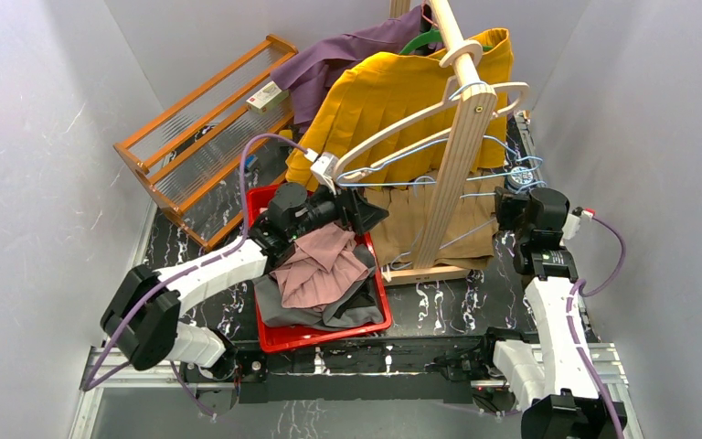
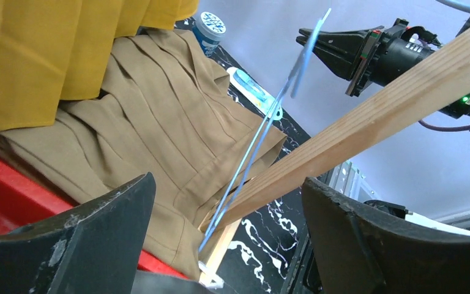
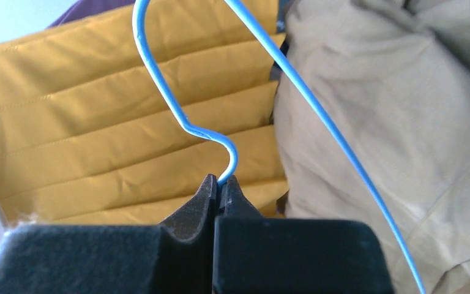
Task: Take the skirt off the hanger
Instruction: Place the hanger at the clothesline.
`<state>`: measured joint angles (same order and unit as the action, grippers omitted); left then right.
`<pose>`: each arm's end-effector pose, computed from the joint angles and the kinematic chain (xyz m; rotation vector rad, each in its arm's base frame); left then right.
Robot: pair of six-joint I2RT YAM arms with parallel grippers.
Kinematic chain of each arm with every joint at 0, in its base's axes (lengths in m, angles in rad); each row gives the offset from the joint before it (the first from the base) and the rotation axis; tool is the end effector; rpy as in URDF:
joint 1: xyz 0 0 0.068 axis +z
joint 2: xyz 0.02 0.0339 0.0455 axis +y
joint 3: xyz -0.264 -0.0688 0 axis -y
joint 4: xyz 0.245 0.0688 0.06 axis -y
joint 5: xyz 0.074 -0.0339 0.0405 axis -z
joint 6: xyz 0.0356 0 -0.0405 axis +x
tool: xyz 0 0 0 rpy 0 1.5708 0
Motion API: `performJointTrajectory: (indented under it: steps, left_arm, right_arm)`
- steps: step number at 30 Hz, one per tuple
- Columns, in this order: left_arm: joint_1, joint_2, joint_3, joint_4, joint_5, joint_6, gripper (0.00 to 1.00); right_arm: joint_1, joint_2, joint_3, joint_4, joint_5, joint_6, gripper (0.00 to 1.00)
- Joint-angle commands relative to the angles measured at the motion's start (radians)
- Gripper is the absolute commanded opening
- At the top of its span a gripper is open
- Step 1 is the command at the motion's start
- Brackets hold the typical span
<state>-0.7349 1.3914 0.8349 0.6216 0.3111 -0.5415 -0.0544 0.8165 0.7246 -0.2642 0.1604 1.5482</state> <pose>0.2303 -0.2228 0.3018 0.4269 1.5885 -1.2359 0.1904 -0.0161 0.3051 1.5240 1.3198 0.8317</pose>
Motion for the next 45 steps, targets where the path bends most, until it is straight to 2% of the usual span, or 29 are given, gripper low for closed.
performJointTrajectory:
  steps: [1, 5, 9, 12, 15, 18, 21, 23, 27, 31, 33, 36, 39, 45]
  left_arm:
    - [0.006, -0.099, -0.027, -0.056, -0.052, 0.018, 0.89]
    - [0.006, -0.134, -0.029, -0.088, -0.06, 0.014, 0.91]
    - [0.006, -0.168, -0.035, -0.156, -0.134, -0.045, 0.92]
    - [0.006, -0.197, -0.078, -0.107, -0.138, -0.097, 0.92]
    - [0.006, -0.218, -0.088, -0.094, -0.146, -0.097, 0.92]
    - [0.007, -0.232, -0.059, -0.168, -0.197, -0.081, 0.93]
    - [0.006, -0.245, -0.058, -0.165, -0.163, -0.079, 0.93]
    - [0.006, -0.259, -0.069, -0.181, -0.16, -0.11, 0.93]
    - [0.008, -0.291, -0.106, -0.157, -0.111, -0.125, 0.93]
    - [0.006, -0.337, -0.124, -0.211, -0.124, -0.127, 0.93]
    - [0.007, -0.353, -0.119, -0.229, -0.1, -0.098, 0.93]
    - [0.006, -0.389, -0.11, -0.308, -0.138, -0.076, 0.93]
    - [0.006, -0.422, -0.123, -0.305, -0.144, -0.074, 0.94]
    - [0.006, -0.456, -0.117, -0.32, -0.127, -0.083, 0.94]
  right_arm:
    - [-0.028, -0.004, 0.075, -0.06, 0.125, -0.03, 0.0]
    - [-0.064, -0.002, 0.126, -0.085, 0.222, -0.061, 0.0]
    - [-0.091, -0.038, 0.206, -0.162, 0.407, -0.142, 0.0]
    - [-0.092, -0.055, 0.26, -0.163, 0.544, -0.222, 0.0]
    - [-0.091, -0.03, 0.307, -0.16, 0.634, -0.276, 0.0]
    - [-0.094, 0.025, 0.329, -0.155, 0.671, -0.291, 0.0]
    - [-0.105, 0.067, 0.335, -0.02, 0.621, -0.415, 0.0]
    - [-0.109, 0.079, 0.361, 0.076, 0.584, -0.565, 0.0]
    - [-0.111, 0.138, 0.473, 0.153, 0.563, -0.963, 0.0]
    - [-0.117, 0.156, 0.459, 0.338, 0.468, -1.176, 0.0]
    - [-0.122, 0.182, 0.483, 0.387, 0.401, -1.228, 0.0]
    - [-0.124, 0.219, 0.567, 0.344, 0.297, -1.222, 0.0]
    - [-0.124, 0.232, 0.596, 0.367, 0.247, -1.262, 0.0]
    - [-0.124, 0.291, 0.707, 0.248, 0.175, -1.274, 0.0]
